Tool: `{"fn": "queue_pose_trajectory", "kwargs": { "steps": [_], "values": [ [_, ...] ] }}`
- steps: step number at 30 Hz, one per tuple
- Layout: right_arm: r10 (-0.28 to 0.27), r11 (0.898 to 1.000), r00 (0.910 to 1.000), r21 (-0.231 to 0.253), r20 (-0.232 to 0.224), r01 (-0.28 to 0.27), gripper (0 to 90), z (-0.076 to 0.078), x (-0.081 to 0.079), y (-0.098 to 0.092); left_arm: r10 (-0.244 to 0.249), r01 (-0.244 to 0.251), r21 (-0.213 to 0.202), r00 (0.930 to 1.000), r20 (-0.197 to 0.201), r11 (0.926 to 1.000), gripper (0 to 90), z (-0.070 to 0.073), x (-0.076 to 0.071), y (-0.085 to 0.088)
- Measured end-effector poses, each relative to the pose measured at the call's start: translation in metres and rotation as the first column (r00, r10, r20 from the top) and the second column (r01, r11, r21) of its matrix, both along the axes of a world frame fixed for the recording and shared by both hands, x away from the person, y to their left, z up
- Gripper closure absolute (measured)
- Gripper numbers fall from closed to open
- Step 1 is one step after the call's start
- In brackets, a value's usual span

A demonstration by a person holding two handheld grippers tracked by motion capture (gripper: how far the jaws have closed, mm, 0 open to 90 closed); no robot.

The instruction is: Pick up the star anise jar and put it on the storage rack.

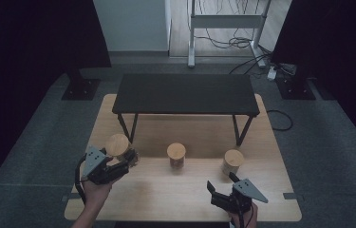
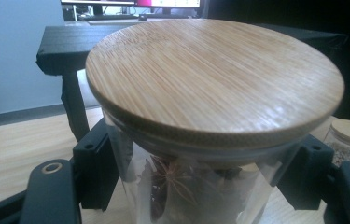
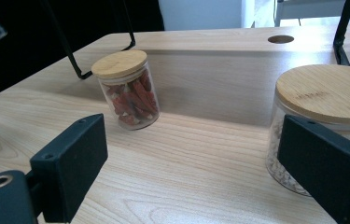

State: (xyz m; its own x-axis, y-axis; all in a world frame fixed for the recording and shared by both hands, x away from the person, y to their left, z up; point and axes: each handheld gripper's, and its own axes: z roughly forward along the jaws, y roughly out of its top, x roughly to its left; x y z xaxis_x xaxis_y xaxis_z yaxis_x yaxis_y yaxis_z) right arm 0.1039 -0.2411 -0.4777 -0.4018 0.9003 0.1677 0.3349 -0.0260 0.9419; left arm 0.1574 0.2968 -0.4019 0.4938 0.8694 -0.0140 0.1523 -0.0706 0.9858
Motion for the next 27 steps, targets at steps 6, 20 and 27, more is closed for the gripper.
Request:
{"fn": "queue_pose_trajectory", "kwargs": {
  "steps": [6, 20, 27],
  "values": [
    [-0.003, 1.0, 0.9999, 0.015, -0.01, 0.003, 7.7, -0.001, 0.003, -0.003, 0.005, -0.005, -0.01, 1.0, 0.006, 0.9999, 26.3, 0.005, 0.009, -0.001],
    [0.0, 0.999, 0.9997, 0.04, 0.024, -0.001, 7.4, -0.004, 0.002, -0.008, 0.006, -0.006, -0.016, 0.9998, 0.02, 0.9999, 26.2, 0.023, 0.029, -0.007],
    [0.001, 0.999, 0.9996, 0.042, 0.028, -0.002, 7.4, -0.003, 0.001, -0.01, 0.008, -0.007, -0.016, 0.9992, 0.04, 0.9998, 26.3, 0.034, 0.034, -0.012]
  ]
}}
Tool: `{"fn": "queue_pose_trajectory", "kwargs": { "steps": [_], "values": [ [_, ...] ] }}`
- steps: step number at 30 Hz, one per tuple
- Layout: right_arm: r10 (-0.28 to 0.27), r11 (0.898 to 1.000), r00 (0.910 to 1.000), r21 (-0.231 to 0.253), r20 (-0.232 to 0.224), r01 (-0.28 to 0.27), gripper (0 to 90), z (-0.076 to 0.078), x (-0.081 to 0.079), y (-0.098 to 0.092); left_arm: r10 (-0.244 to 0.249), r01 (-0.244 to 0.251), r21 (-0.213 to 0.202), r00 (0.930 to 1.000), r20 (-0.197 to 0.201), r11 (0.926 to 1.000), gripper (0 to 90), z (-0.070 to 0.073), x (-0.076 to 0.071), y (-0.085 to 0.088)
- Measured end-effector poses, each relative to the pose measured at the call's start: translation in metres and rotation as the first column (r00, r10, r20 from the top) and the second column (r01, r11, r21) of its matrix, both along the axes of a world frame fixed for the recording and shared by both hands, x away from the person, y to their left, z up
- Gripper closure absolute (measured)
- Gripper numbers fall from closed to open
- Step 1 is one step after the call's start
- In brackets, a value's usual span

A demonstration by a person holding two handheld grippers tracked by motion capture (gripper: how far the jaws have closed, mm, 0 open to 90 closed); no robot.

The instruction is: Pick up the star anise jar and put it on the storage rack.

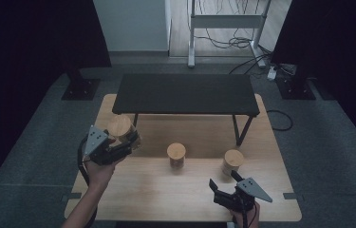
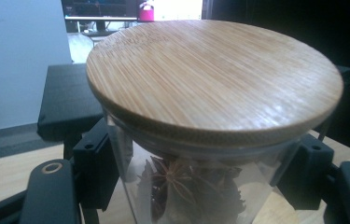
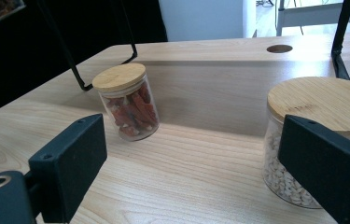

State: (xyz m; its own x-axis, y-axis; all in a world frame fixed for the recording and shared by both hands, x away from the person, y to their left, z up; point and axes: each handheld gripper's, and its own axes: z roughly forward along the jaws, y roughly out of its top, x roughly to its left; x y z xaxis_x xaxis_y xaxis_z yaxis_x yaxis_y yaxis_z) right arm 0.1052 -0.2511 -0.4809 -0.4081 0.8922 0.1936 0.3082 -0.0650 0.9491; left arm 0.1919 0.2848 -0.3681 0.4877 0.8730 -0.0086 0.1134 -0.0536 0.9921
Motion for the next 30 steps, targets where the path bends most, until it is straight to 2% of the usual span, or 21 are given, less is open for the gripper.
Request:
{"fn": "queue_pose_trajectory", "kwargs": {
  "steps": [7, 15, 30],
  "values": [
    [-0.014, 1.0, 0.9999, -0.003, -0.004, 0.014, 7.5, 0.001, 0.0, 0.0, 0.002, -0.001, -0.009, 1.0, 0.009, 1.0, 26.2, 0.007, 0.005, -0.004],
    [-0.01, 1.0, 0.9999, -0.005, -0.006, 0.01, 7.6, 0.0, -0.001, 0.0, 0.011, -0.012, 0.009, 0.9999, 0.011, 0.9999, 26.2, 0.014, 0.013, -0.012],
    [-0.025, 1.0, 0.9996, -0.005, -0.014, 0.025, 7.7, 0.0, 0.001, -0.001, 0.014, -0.014, -0.012, 0.9997, 0.019, 0.9998, 26.3, 0.022, 0.029, -0.014]
  ]
}}
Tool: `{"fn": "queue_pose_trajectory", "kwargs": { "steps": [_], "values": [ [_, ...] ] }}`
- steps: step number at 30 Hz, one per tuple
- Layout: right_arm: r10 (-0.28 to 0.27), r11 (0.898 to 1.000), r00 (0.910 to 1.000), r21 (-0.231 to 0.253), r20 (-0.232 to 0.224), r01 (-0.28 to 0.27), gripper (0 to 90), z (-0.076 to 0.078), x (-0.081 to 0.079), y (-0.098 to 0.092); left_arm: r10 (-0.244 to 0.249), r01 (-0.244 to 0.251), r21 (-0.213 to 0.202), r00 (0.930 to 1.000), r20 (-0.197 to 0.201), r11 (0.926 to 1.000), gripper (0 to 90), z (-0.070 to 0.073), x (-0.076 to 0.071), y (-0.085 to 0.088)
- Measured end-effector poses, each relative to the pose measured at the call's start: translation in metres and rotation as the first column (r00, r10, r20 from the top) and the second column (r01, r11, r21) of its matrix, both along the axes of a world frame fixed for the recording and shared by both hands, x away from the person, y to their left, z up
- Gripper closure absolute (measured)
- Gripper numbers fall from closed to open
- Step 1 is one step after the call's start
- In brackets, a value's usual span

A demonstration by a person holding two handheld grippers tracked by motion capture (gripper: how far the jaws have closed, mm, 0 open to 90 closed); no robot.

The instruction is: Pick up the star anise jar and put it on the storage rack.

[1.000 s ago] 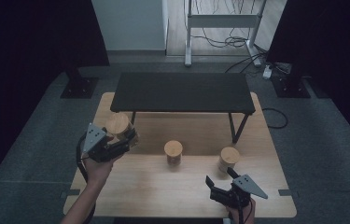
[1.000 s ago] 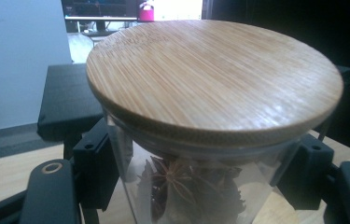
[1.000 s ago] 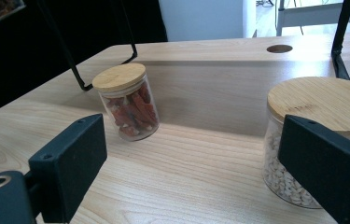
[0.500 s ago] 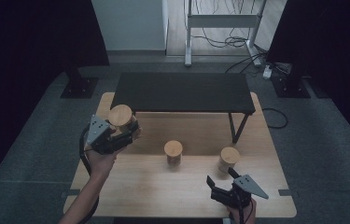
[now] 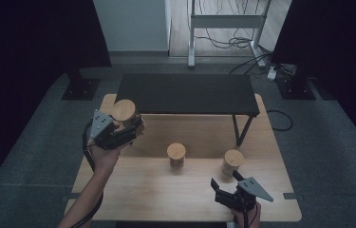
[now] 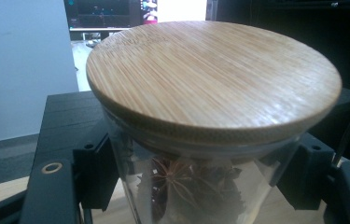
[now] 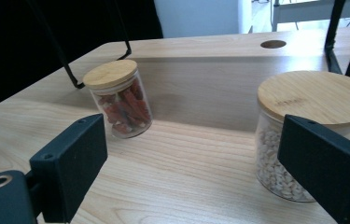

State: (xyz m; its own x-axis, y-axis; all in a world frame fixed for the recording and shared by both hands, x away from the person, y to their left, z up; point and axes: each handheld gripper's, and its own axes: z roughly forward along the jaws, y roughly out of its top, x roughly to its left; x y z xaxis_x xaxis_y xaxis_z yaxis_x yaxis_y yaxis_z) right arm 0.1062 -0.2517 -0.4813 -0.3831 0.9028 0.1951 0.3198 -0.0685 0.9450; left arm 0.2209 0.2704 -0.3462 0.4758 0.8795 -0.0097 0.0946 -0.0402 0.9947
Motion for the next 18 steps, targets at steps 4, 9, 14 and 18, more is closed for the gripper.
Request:
{"fn": "queue_pose_trajectory", "kwargs": {
  "steps": [4, 9, 14, 18],
  "values": [
    [-0.004, 1.0, 1.0, 0.006, 0.004, 0.004, 7.7, 0.0, 0.0, -0.001, 0.004, -0.004, -0.001, 1.0, 0.001, 1.0, 26.3, 0.004, 0.006, -0.001],
    [-0.001, 1.0, 1.0, 0.007, 0.0, 0.001, 7.7, 0.0, 0.0, -0.003, 0.005, -0.005, -0.003, 1.0, 0.007, 1.0, 26.3, 0.008, 0.011, -0.004],
    [0.0, 1.0, 1.0, 0.004, -0.003, 0.0, 7.8, 0.0, 0.001, -0.002, 0.002, -0.002, 0.005, 0.9999, 0.015, 1.0, 26.3, 0.011, 0.015, -0.008],
    [-0.001, 1.0, 1.0, 0.003, -0.002, 0.001, 7.8, 0.0, 0.0, -0.002, 0.0, 0.0, 0.005, 0.9999, 0.017, 1.0, 26.3, 0.014, 0.018, -0.01]
  ]
}}
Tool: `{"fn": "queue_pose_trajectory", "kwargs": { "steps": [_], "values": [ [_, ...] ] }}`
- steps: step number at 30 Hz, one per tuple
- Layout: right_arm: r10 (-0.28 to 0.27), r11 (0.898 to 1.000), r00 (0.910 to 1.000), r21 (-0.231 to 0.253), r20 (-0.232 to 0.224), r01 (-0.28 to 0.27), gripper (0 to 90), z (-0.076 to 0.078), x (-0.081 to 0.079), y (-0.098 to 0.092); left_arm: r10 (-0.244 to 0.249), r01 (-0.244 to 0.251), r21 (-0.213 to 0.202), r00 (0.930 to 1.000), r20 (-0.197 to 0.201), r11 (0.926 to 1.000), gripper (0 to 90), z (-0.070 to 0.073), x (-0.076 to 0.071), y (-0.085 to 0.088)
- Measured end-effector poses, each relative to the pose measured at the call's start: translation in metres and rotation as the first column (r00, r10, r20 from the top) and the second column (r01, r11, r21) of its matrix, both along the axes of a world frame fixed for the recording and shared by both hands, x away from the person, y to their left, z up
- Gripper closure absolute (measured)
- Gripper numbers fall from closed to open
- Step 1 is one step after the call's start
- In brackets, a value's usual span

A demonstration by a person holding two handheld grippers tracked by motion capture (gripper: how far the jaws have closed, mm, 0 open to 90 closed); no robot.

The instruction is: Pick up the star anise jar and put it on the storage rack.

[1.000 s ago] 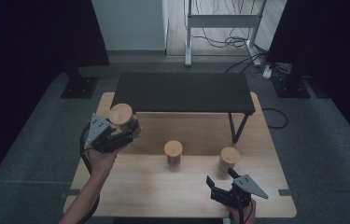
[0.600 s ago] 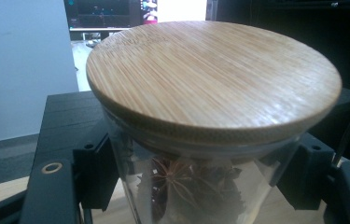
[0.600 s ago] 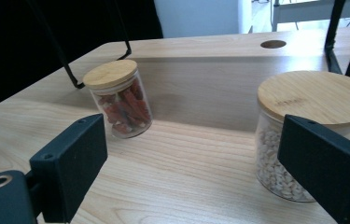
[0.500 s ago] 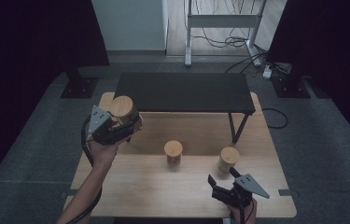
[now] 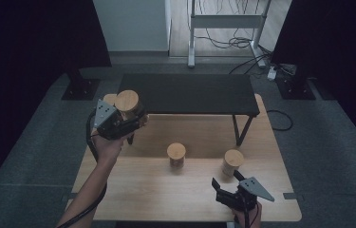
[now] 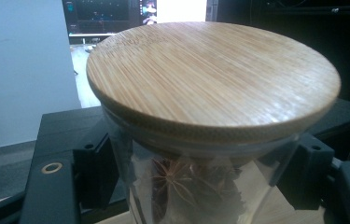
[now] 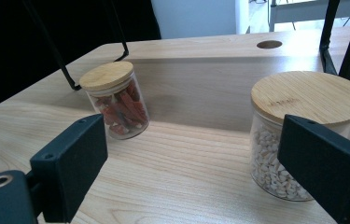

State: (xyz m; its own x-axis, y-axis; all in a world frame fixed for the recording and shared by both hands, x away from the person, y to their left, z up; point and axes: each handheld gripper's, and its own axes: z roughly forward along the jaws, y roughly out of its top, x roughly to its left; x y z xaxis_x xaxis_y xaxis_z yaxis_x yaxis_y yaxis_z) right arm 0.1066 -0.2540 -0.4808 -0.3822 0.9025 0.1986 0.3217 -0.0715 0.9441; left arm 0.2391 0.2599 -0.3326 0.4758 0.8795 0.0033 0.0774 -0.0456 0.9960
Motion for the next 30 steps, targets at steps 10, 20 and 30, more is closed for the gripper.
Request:
{"fn": "queue_pose_trajectory", "kwargs": {
  "steps": [10, 20, 30],
  "values": [
    [0.004, 1.0, 1.0, 0.003, -0.003, -0.004, 7.8, 0.0, 0.001, -0.001, 0.005, -0.005, -0.006, 1.0, 0.008, 1.0, 26.2, 0.004, 0.009, -0.002],
    [0.004, 1.0, 1.0, 0.001, -0.006, -0.004, 7.8, 0.0, 0.001, -0.001, 0.021, -0.021, -0.008, 0.9997, 0.01, 0.9998, 26.2, 0.007, 0.02, -0.003],
    [0.005, 1.0, 1.0, -0.015, -0.004, -0.005, 7.8, 0.0, 0.002, 0.0, 0.033, -0.033, -0.011, 0.9994, 0.011, 0.9994, 26.3, 0.011, 0.031, -0.001]
  ]
}}
